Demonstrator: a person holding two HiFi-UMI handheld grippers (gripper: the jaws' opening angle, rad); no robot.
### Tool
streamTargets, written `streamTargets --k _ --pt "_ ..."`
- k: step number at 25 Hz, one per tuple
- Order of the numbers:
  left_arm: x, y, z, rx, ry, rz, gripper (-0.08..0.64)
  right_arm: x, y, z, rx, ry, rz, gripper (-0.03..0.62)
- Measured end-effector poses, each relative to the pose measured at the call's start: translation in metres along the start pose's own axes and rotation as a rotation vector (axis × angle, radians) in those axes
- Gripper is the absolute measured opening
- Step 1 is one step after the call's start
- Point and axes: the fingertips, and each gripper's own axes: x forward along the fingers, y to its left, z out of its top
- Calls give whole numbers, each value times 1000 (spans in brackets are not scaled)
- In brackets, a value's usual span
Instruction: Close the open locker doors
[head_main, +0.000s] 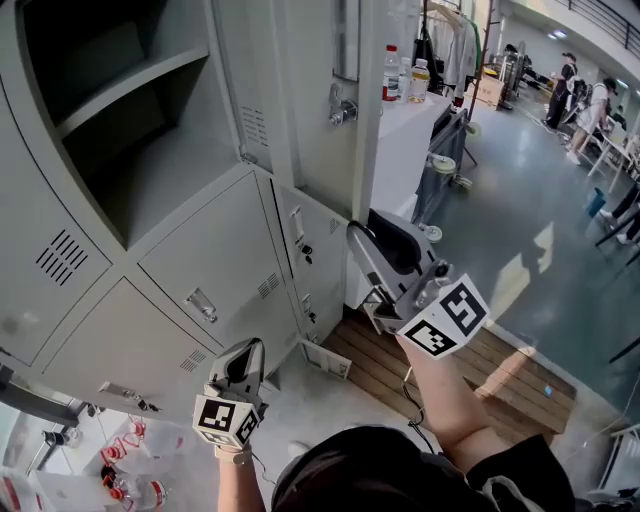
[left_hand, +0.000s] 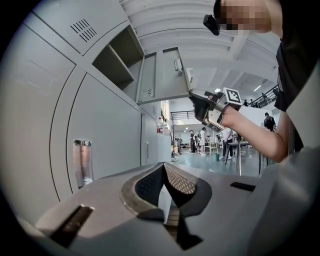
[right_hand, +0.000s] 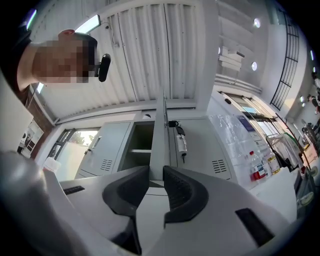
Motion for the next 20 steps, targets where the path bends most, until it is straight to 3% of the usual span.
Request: streamTargets --k 9,20 --pt "-29 14 5 19 -8 40 17 19 59 -7 34 -14 116 135" --pt "-83 42 -3 6 -3 159 17 56 125 -25 34 -5 250 147"
